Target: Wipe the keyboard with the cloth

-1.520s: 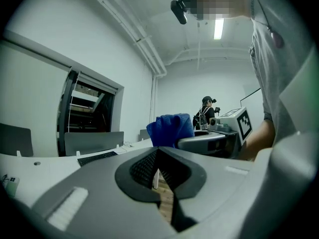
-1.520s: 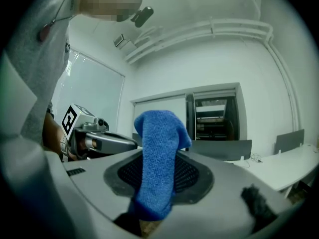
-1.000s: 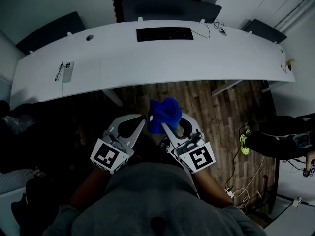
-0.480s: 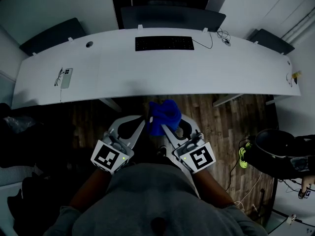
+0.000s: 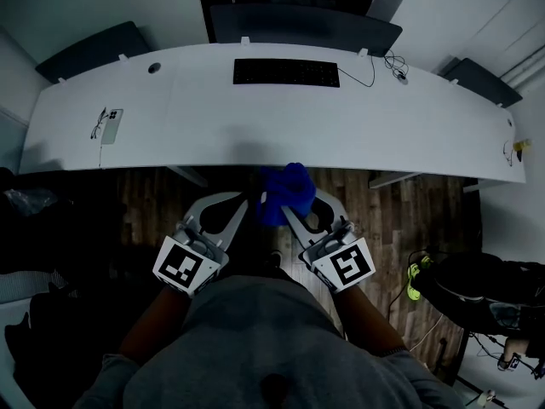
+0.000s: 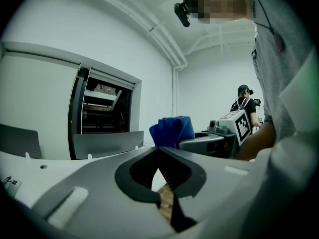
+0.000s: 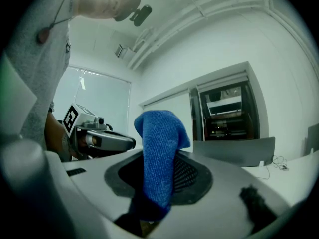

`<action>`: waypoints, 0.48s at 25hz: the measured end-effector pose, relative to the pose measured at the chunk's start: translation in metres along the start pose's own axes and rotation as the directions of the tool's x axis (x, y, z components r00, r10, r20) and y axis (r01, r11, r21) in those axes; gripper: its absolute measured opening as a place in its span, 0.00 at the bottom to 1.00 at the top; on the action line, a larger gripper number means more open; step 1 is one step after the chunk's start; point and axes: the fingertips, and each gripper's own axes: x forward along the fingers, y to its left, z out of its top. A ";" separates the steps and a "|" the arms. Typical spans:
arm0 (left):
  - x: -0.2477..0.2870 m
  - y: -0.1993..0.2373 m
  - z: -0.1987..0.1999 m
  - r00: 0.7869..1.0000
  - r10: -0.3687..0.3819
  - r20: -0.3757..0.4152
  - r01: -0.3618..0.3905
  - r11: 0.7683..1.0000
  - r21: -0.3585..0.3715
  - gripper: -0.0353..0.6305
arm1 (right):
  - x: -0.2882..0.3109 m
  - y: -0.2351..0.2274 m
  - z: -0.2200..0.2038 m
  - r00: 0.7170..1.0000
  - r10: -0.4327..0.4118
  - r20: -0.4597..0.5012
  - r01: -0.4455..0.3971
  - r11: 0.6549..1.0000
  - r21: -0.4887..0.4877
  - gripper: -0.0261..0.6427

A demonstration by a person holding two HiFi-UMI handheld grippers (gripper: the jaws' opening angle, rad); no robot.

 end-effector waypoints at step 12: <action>0.037 0.063 -0.003 1.000 -0.021 -0.001 0.021 1.000 -0.017 0.06 | 0.059 -0.036 -0.001 1.000 0.003 -0.013 -0.003 1.000 -0.006 0.24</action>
